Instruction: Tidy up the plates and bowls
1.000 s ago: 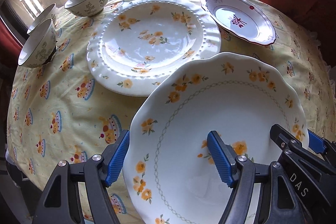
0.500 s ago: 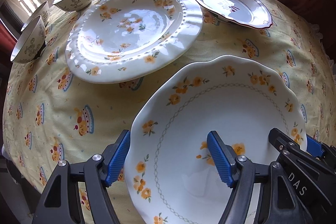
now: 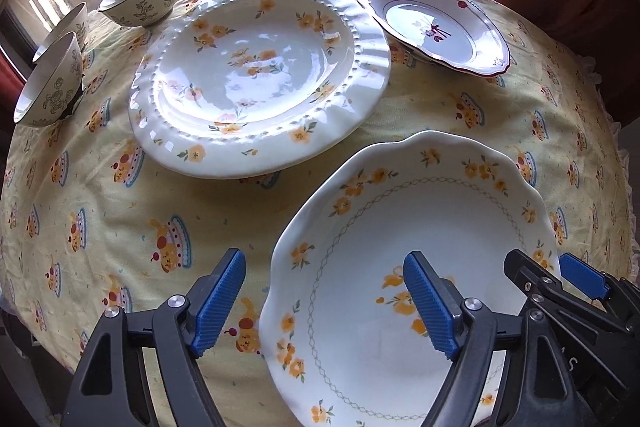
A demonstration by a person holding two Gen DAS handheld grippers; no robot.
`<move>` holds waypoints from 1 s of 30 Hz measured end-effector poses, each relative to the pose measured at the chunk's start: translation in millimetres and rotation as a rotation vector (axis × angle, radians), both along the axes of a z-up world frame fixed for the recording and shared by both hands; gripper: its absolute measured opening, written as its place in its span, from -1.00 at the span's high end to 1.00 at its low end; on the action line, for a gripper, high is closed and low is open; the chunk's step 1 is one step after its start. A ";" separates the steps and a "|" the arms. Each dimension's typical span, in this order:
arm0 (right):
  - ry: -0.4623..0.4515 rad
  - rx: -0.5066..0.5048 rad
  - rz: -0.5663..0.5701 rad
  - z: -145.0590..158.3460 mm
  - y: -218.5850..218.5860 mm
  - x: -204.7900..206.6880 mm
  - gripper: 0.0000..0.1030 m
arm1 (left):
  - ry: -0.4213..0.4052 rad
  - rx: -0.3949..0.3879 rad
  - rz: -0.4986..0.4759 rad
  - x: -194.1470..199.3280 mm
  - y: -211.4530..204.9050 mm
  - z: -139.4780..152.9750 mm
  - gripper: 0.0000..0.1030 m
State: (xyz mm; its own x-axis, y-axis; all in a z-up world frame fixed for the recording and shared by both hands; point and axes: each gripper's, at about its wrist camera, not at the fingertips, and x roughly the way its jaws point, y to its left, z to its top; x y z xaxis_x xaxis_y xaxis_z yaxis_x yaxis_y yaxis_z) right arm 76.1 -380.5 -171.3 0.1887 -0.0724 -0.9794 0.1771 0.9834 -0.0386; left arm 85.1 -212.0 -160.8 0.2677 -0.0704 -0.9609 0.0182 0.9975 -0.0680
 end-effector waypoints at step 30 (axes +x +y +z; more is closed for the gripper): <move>-0.266 0.034 -0.065 104.5 124.9 47.2 -0.38 | -0.181 0.021 -0.062 65.7 133.5 73.5 -0.90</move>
State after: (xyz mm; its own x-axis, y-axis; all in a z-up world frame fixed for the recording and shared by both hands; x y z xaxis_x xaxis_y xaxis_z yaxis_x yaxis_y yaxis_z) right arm 123.3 -255.6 -66.8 0.4353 -0.0608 -0.8982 0.2391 0.9697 0.0502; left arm 150.8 -78.5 -87.2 0.4324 -0.0726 -0.8988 0.0894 0.9953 -0.0373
